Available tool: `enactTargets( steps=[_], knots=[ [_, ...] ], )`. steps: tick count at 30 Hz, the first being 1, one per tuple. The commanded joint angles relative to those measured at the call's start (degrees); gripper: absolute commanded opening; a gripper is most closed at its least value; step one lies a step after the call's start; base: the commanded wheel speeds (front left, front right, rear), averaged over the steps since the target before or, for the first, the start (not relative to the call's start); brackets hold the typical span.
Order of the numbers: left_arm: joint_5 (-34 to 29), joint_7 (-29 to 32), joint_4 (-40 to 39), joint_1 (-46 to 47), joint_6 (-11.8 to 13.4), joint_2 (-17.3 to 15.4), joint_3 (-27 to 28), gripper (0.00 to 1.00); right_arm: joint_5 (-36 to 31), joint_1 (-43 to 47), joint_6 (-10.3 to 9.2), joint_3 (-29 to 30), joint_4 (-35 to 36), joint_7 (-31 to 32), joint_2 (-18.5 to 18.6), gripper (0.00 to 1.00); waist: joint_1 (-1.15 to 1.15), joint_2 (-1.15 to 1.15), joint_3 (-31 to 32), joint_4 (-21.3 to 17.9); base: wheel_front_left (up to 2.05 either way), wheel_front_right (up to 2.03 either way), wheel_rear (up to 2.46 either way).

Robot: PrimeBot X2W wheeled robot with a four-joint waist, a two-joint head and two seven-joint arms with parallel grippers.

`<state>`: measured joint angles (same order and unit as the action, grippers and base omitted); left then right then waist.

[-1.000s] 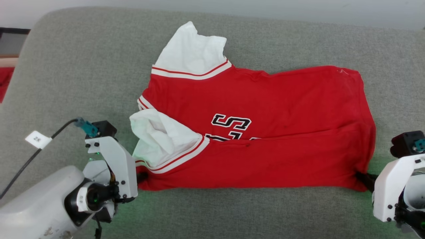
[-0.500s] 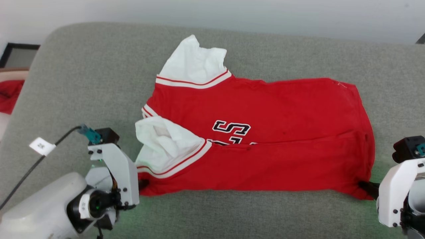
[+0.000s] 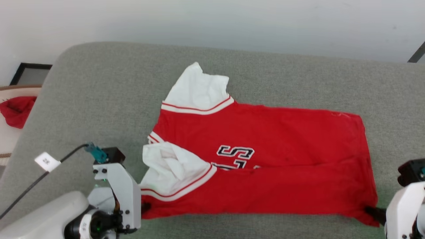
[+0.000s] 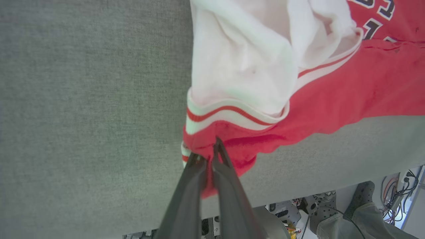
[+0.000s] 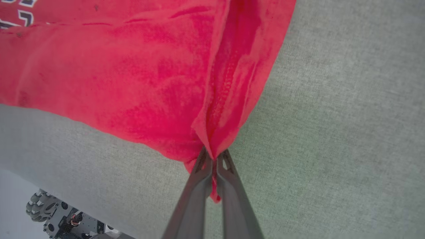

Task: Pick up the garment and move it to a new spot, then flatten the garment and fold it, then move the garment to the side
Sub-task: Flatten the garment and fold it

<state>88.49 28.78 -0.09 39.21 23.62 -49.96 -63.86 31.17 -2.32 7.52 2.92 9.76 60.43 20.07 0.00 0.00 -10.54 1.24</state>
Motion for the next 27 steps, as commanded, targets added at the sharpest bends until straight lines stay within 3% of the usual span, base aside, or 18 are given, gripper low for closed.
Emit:
enactTargets(
  steps=[1, 8, 15, 16, 17, 18, 19, 20, 21, 22, 27],
  knots=[
    [0.03, 0.23, -1.25, -1.07, 0.89, -0.55, -0.28, 0.0, -0.01, 1.78, -0.06, 0.7, 0.76, 0.59, -0.2, 0.0, 0.0, 0.0, 0.61, 0.18, 0.0, 0.0, 0.0],
    [0.22, 0.44, -5.48, -3.36, 3.62, -2.1, -1.26, 0.0, 0.39, 5.98, -0.06, 1.92, 2.62, 2.18, -1.29, 0.0, 0.0, 0.0, 1.3, 0.1, 0.0, 0.0, 0.0],
    [0.56, 0.0, -6.53, -4.98, 4.17, -2.32, -1.64, 0.0, 0.05, 7.04, -0.06, 1.58, 2.51, 1.96, -2.0, 0.0, 0.0, 0.0, 1.57, -0.44, 0.0, 0.0, 0.0],
    [0.03, -0.12, -6.63, -4.83, 3.93, -2.43, -1.78, 0.15, 0.02, 6.9, -0.06, 1.44, 2.42, 1.82, -2.03, 0.0, 0.0, 0.0, 1.61, -0.5, 0.0, 0.0, 0.0],
    [-0.54, -0.3, -6.7, -4.48, 3.62, -2.59, -1.9, 0.36, 0.11, 6.7, -0.06, 1.01, 2.55, 1.59, -1.84, 0.13, 0.0, 0.0, 1.64, -0.56, 0.0, 0.0, 0.0],
    [-0.62, -0.28, -6.71, -4.23, 3.75, -2.69, -1.82, 0.47, 0.23, 6.52, -0.06, 0.73, 2.68, 1.24, -1.62, 0.41, 0.0, 0.0, 1.67, -0.61, 0.0, 0.0, 0.0],
    [-0.75, -0.06, -6.84, -4.0, 3.76, -2.81, -1.82, 0.53, 0.35, 6.34, -0.06, 0.59, 2.63, 1.0, -1.47, 0.48, 0.0, 0.0, 1.68, -0.68, 0.0, 0.0, 0.0],
    [-1.29, 0.13, -7.04, -3.59, 3.65, -2.95, -1.91, 0.94, 0.44, 6.17, -0.06, 0.44, 2.51, 0.71, -1.34, 0.62, 0.0, 0.0, 1.7, -0.73, 0.0, 0.0, 0.0],
    [-1.37, 0.21, -7.19, -3.27, 3.57, -3.08, -1.88, 1.0, 0.42, 6.05, -0.06, 0.29, 2.49, 0.52, -1.21, 0.83, 0.0, 0.0, 1.75, -0.75, 0.0, 0.0, 0.0],
    [-1.42, 0.44, -7.33, -3.09, 3.44, -3.24, -1.86, 1.0, 0.39, 5.94, -0.06, 0.07, 2.46, 0.26, -1.13, 1.0, 0.0, 0.0, 1.79, -0.82, 0.0, 0.0, 0.0],
    [-1.84, 1.22, -8.49, -1.94, 3.92, -4.51, -1.53, 1.0, 0.63, 5.83, -0.06, -0.39, 2.52, -0.37, -1.07, 1.0, 0.0, 0.0, 2.14, -1.31, 0.0, 0.0, 0.0]
  ],
)
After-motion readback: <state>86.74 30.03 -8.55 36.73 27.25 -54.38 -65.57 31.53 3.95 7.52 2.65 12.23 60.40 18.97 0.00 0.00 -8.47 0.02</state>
